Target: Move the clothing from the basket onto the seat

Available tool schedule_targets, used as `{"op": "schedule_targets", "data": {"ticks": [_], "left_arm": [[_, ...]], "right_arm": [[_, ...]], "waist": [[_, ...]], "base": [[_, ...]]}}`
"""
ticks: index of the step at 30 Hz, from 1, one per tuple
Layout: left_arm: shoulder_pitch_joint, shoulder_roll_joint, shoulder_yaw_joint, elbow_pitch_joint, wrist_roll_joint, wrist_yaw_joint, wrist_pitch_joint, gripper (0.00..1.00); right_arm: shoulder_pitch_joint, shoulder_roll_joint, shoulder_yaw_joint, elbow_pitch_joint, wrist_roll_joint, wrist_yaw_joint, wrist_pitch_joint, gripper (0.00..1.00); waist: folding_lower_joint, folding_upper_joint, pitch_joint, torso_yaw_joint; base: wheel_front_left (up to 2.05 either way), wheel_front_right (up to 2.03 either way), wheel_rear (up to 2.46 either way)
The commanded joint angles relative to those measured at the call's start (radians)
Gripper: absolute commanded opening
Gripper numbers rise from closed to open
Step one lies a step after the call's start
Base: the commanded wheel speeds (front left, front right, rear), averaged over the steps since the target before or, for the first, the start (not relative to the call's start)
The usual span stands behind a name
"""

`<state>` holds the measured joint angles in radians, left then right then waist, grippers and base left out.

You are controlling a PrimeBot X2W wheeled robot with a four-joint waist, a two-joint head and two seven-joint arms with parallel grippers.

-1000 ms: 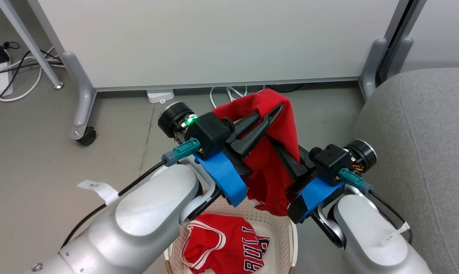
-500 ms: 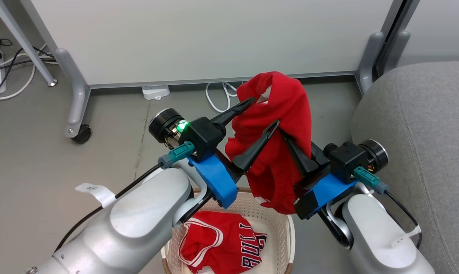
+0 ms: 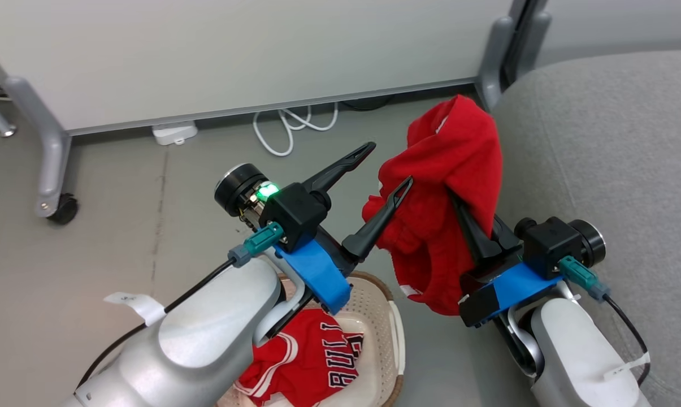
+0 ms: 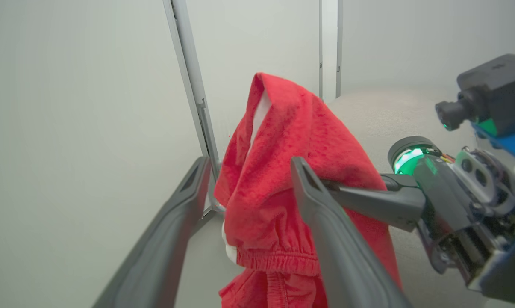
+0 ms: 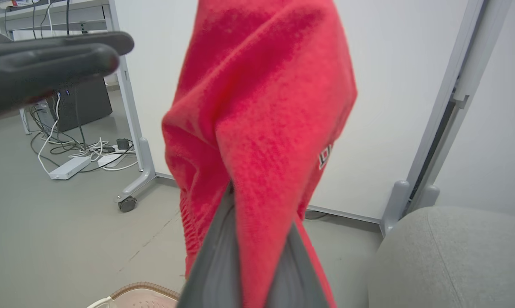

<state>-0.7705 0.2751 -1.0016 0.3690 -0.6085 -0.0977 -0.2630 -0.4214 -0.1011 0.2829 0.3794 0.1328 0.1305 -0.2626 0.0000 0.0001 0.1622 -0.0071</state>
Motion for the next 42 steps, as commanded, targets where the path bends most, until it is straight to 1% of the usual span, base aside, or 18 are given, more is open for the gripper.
{"op": "schedule_targets", "data": {"ticks": [1, 6, 12, 19, 27, 34, 38, 42], "left_arm": [[0.015, 0.005, 0.007, -0.006, 0.01, 0.002, -0.002, 1.0], [0.03, 0.012, 0.015, -0.024, 0.044, -0.003, -0.003, 1.0], [0.042, 0.0, 0.022, -0.044, 0.073, -0.013, -0.003, 1.0], [0.044, -0.013, 0.022, -0.049, 0.103, -0.023, -0.003, 1.0], [0.042, -0.026, 0.014, -0.049, 0.127, -0.029, -0.003, 1.0], [0.048, -0.03, 0.021, -0.046, 0.135, -0.033, -0.003, 1.0], [0.048, -0.033, 0.03, -0.048, 0.141, -0.034, -0.003, 1.0], [0.034, -0.032, 0.04, -0.055, 0.151, -0.032, -0.003, 1.0]], "right_arm": [[0.013, 0.002, -0.005, -0.009, -0.007, 0.001, -0.003, 0.0], [0.036, -0.001, -0.041, -0.039, -0.009, 0.001, -0.003, 0.0], [0.072, 0.002, -0.093, -0.075, -0.013, 0.001, -0.003, 0.0], [0.124, 0.022, -0.152, -0.119, -0.017, 0.001, -0.003, 0.0], [0.176, 0.035, -0.198, -0.15, -0.024, 0.001, -0.003, 0.0], [0.197, 0.043, -0.207, -0.17, -0.024, 0.001, -0.003, 0.0], [0.191, 0.047, -0.215, -0.184, -0.03, 0.001, -0.003, 0.0], [0.14, 0.045, -0.239, -0.218, -0.036, 0.001, -0.003, 0.0]], "waist": [[0.0, -0.0001, 0.015, -0.034], [0.0, -0.0001, 0.035, -0.089], [0.0, -0.0001, 0.056, -0.146], [0.0, -0.0001, 0.07, -0.211], [0.0, -0.0001, 0.081, -0.27], [0.0, -0.0001, 0.084, -0.285], [0.0, -0.0001, 0.09, -0.275], [0.0, -0.0001, 0.115, -0.259]], "base": [[0.0, 0.0, 0.0], [0.0, 0.0, 0.0], [0.0, 0.0, 0.0], [0.0, 0.0, 0.0], [0.0, 0.0, 0.0], [0.0, 0.0, 0.0], [0.0, 0.0, 0.0], [0.0, 0.0, 0.0]]}}
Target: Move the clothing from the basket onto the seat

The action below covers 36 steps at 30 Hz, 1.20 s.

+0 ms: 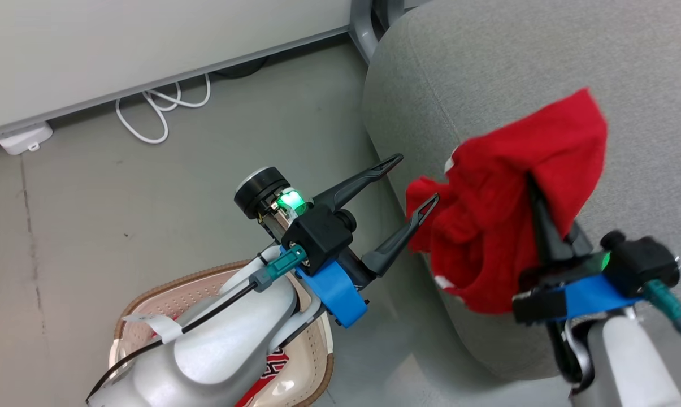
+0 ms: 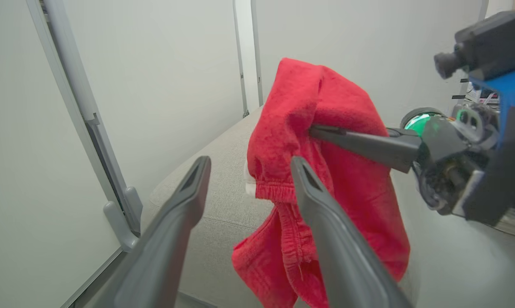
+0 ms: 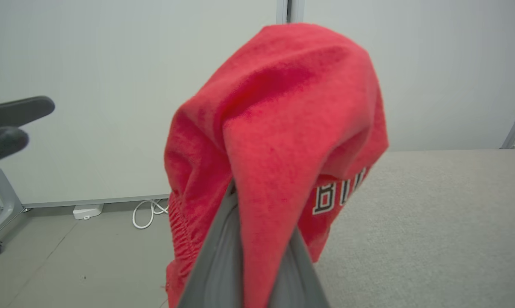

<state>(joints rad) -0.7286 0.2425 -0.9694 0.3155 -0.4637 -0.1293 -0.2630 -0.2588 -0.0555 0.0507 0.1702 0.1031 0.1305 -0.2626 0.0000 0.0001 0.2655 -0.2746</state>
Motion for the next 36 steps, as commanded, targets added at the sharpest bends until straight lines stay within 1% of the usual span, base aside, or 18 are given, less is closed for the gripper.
{"op": "schedule_targets", "data": {"ticks": [1, 4, 8, 12, 13, 15, 18, 21, 25, 27, 28, 29, 32, 36], "left_arm": [[-0.013, 0.001, 0.013, -0.003, 0.005, 0.0, -0.003, 1.0], [-0.033, 0.01, 0.023, -0.002, 0.016, 0.0, -0.003, 1.0], [-0.077, 0.022, 0.034, -0.013, 0.035, -0.001, -0.003, 1.0], [-0.133, 0.035, 0.041, -0.029, 0.053, -0.001, -0.003, 1.0], [-0.133, 0.035, 0.041, -0.029, 0.053, -0.001, -0.003, 1.0], [-0.168, 0.045, 0.046, -0.038, 0.064, -0.001, -0.003, 1.0], [-0.21, 0.063, 0.052, -0.049, 0.081, -0.001, -0.002, 1.0], [-0.248, 0.076, 0.055, -0.06, 0.099, -0.001, -0.002, 1.0], [-0.275, 0.095, 0.057, -0.071, 0.117, 0.0, -0.002, 1.0], [-0.281, 0.098, 0.058, -0.078, 0.122, 0.002, -0.002, 1.0], [-0.283, 0.103, 0.058, -0.08, 0.125, 0.002, -0.002, 1.0], [-0.283, 0.103, 0.058, -0.08, 0.125, 0.002, -0.002, 1.0], [-0.28, 0.107, 0.057, -0.082, 0.13, 0.003, -0.002, 1.0], [-0.28, 0.106, 0.056, -0.083, 0.13, 0.003, -0.002, 1.0]], "right_arm": [[-0.04, -0.005, -0.016, -0.015, -0.007, 0.001, -0.003, 0.0], [-0.116, -0.019, -0.053, -0.041, -0.015, 0.001, -0.003, 0.0], [-0.238, -0.061, -0.117, -0.079, -0.019, 0.001, -0.003, 0.0], [-0.381, -0.127, -0.201, -0.12, -0.028, 0.001, -0.003, 0.0], [-0.381, -0.127, -0.201, -0.12, -0.028, 0.001, -0.003, 0.0], [-0.459, -0.154, -0.252, -0.14, -0.019, 0.001, -0.003, 0.0], [-0.565, -0.204, -0.324, -0.163, -0.02, 0.0, -0.003, 0.0], [-0.651, -0.26, -0.389, -0.159, -0.02, 0.0, -0.003, 0.0], [-0.725, -0.338, -0.467, -0.093, -0.004, 0.0, -0.003, 0.0], [-0.748, -0.365, -0.505, -0.027, 0.022, 0.001, -0.002, 0.0], [-0.757, -0.393, -0.53, 0.05, 0.026, 0.0, -0.002, 0.0], [-0.757, -0.393, -0.53, 0.05, 0.026, 0.0, -0.002, 0.0], [-0.749, -0.405, -0.529, 0.145, 0.016, 0.001, -0.002, 0.0], [-0.715, -0.378, -0.529, 0.253, 0.004, 0.0, -0.002, 0.0]], "waist": [[0.0, -0.0001, 0.023, 0.012], [0.0, -0.0001, 0.062, 0.025], [0.0, -0.0001, 0.143, 0.049], [0.0, -0.0001, 0.25, 0.074], [0.0, -0.0001, 0.25, 0.074], [0.0, -0.0001, 0.312, 0.083], [0.0, -0.0001, 0.402, 0.088], [0.0, -0.0001, 0.474, 0.088], [0.0, -0.0001, 0.544, 0.081], [0.0, -0.0001, 0.566, 0.08], [0.0, -0.0001, 0.581, 0.081], [0.0, -0.0001, 0.581, 0.081], [0.0, -0.0001, 0.593, 0.082], [0.0, -0.0001, 0.598, 0.085]], "base": [[0.0, 0.0, 0.0], [0.0, 0.0, 0.0], [0.0, 0.0, 0.0], [0.0, 0.0, 0.0], [0.0, 0.0, 0.0], [0.0, 0.0, 0.0], [0.0, 0.0, 0.0], [0.0, 0.0, 0.0], [0.0, 0.0, 0.0], [0.0, 0.0, 0.0], [0.0, 0.0, 0.0], [0.0, 0.0, 0.0], [0.0, 0.0, 0.0], [0.0, 0.0, 0.0]]}}
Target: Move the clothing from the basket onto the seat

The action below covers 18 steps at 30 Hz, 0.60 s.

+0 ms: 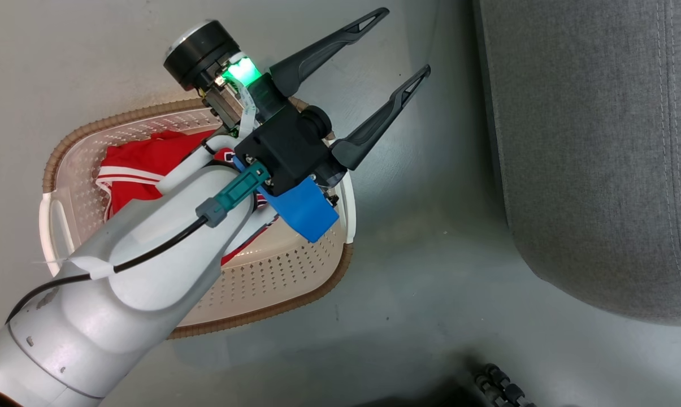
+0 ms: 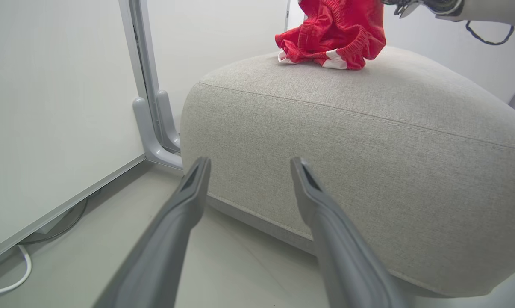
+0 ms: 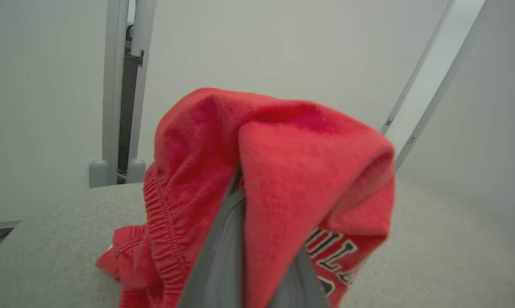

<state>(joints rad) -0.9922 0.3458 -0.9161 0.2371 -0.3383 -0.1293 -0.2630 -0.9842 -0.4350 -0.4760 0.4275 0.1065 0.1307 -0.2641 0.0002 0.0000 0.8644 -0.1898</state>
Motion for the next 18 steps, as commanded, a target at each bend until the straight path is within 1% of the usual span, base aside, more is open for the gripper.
{"op": "schedule_targets", "data": {"ticks": [1, 5, 9, 10, 11, 14, 18], "left_arm": [[-0.017, 0.001, 0.003, -0.005, 0.005, 0.003, -0.002, 1.0], [-0.019, -0.008, 0.005, -0.006, 0.004, 0.003, -0.002, 1.0], [-0.01, -0.013, 0.006, -0.008, 0.005, 0.002, -0.002, 1.0], [-0.006, -0.014, 0.009, -0.008, 0.006, 0.002, -0.002, 1.0], [-0.001, -0.014, 0.012, -0.008, 0.007, 0.002, -0.002, 1.0], [0.02, -0.021, 0.024, -0.008, 0.005, 0.005, -0.003, 1.0], [0.07, -0.043, 0.051, -0.015, -0.001, 0.009, -0.003, 1.0]], "right_arm": [[0.021, 0.012, -0.001, 0.022, -0.002, 0.0, -0.001, 0.0], [0.058, 0.046, 0.021, 0.107, -0.019, 0.0, -0.001, 0.0], [0.082, 0.062, 0.028, 0.149, -0.012, 0.0, -0.001, 0.0], [0.089, 0.066, 0.026, 0.154, -0.01, 0.0, -0.001, 0.37], [0.094, 0.07, 0.027, 0.159, -0.008, 0.0, -0.001, 1.0], [0.12, 0.072, 0.022, 0.149, -0.004, 0.0, -0.001, 1.0], [0.212, 0.086, 0.026, 0.1, -0.025, 0.0, -0.001, 1.0]], "waist": [[-0.0002, 0.0, -0.001, 0.002], [-0.0002, 0.0, -0.006, 0.011], [-0.0002, 0.0, -0.018, 0.019], [-0.0002, 0.0, -0.023, 0.021], [-0.0002, 0.0, -0.03, 0.022], [-0.0002, 0.0, -0.061, 0.023], [-0.0002, 0.0, -0.133, 0.03]], "base": [[0.0, 0.0, 0.0], [0.0, 0.0, 0.0], [0.0, 0.0, 0.0], [0.0, 0.0, 0.0], [0.0, 0.0, 0.0], [0.0, 0.0, 0.0], [0.0, 0.0, 0.0]]}}
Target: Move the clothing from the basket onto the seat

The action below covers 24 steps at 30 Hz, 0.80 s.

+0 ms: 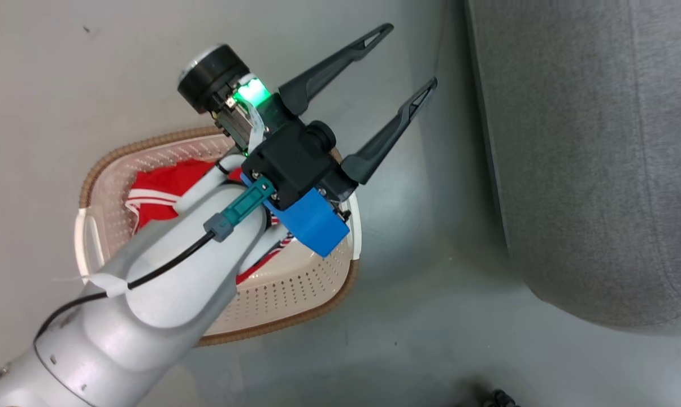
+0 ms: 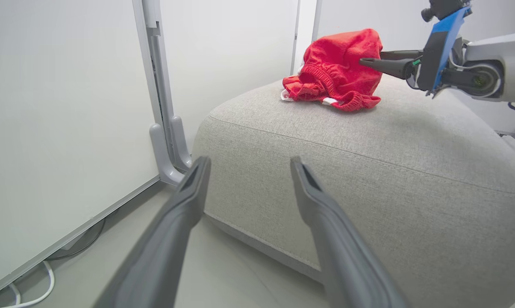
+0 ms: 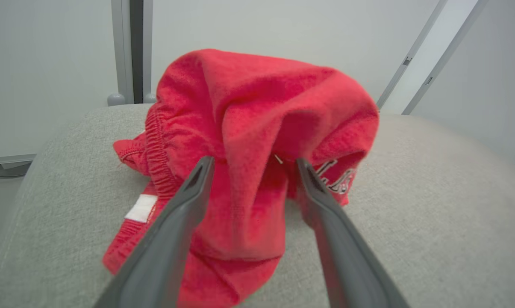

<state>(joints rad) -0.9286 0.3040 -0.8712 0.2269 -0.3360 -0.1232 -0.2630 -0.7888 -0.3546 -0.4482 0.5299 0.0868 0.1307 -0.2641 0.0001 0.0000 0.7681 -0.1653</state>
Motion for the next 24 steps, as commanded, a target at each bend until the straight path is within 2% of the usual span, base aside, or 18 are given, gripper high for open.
{"op": "schedule_targets", "data": {"ticks": [1, 7, 11, 19, 24], "left_arm": [[0.021, -0.008, 0.015, -0.006, -0.005, 0.005, -0.003, 1.0], [0.136, -0.047, 0.086, -0.011, -0.001, 0.007, -0.003, 1.0], [0.234, -0.064, 0.16, -0.025, 0.011, 0.016, -0.003, 1.0], [0.432, -0.102, 0.347, -0.093, 0.064, 0.032, -0.003, 1.0], [0.537, -0.132, 0.466, -0.121, 0.096, 0.026, -0.003, 1.0]], "right_arm": [[0.042, 0.009, -0.004, -0.018, -0.008, 0.0, -0.001, 1.0], [0.225, 0.045, 0.027, -0.136, -0.039, 0.0, -0.001, 1.0], [0.317, 0.059, 0.083, -0.207, -0.04, 0.0, -0.001, 1.0], [0.422, 0.114, 0.195, -0.319, -0.035, 0.0, -0.001, 1.0], [0.472, 0.145, 0.247, -0.361, -0.03, 0.0, -0.001, 1.0]], "waist": [[-0.0001, 0.0, -0.056, 0.008], [-0.0001, 0.0, -0.196, 0.032], [-0.0001, 0.0, -0.285, 0.056], [-0.0001, 0.0, -0.428, 0.13], [-0.0001, 0.0, -0.5, 0.179]], "base": [[0.0, 0.0, 0.0], [0.0, 0.0, 0.0], [0.0, 0.0, 0.0], [0.0, 0.0, 0.0], [0.0, 0.0, 0.0]]}}
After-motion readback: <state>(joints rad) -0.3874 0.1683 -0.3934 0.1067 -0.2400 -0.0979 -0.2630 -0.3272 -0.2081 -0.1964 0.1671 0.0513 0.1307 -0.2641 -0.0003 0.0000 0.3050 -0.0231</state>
